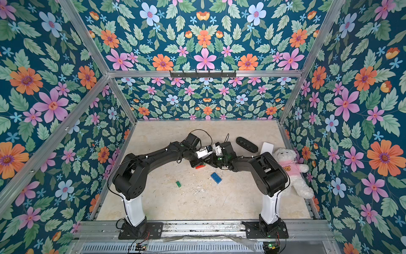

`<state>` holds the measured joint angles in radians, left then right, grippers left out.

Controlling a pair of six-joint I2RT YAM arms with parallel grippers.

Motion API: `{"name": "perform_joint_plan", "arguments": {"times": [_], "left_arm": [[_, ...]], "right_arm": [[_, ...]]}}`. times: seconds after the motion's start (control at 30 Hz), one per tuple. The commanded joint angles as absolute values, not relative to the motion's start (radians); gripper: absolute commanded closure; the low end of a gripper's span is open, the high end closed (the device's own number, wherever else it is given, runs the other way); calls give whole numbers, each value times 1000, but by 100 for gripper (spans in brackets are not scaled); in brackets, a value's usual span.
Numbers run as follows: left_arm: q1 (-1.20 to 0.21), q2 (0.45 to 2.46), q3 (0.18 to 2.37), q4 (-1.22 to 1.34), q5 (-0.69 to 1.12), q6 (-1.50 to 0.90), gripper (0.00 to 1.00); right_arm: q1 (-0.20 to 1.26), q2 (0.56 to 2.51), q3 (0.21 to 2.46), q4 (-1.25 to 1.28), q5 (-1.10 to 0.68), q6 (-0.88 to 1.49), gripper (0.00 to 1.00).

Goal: Assemble the number 5 with lego
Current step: Assemble the lego brick with the lego brick.

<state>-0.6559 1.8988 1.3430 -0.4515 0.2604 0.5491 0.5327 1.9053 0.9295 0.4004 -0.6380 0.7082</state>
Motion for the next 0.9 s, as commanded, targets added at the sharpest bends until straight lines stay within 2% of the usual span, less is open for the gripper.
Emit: {"name": "perform_joint_plan", "arguments": {"times": [0.0, 0.27, 0.47, 0.5, 0.53, 0.87], "left_arm": [[-654, 1888, 1342, -447, 242, 565, 69], [-656, 1884, 1304, -414, 231, 560, 66], [-657, 1890, 1302, -410, 228, 552, 58], [-655, 1890, 1302, -405, 222, 546, 16], [-656, 1893, 1305, -412, 225, 548, 1], [-657, 1832, 1294, -411, 244, 545, 1]], "right_arm": [[533, 1902, 932, 313, -597, 704, 73], [542, 1908, 940, 300, -594, 700, 73], [546, 1912, 949, 296, -595, 700, 73], [546, 1913, 950, 295, -595, 699, 73], [546, 1913, 951, 293, -595, 698, 73], [545, 1916, 969, 276, -594, 692, 73]]}}
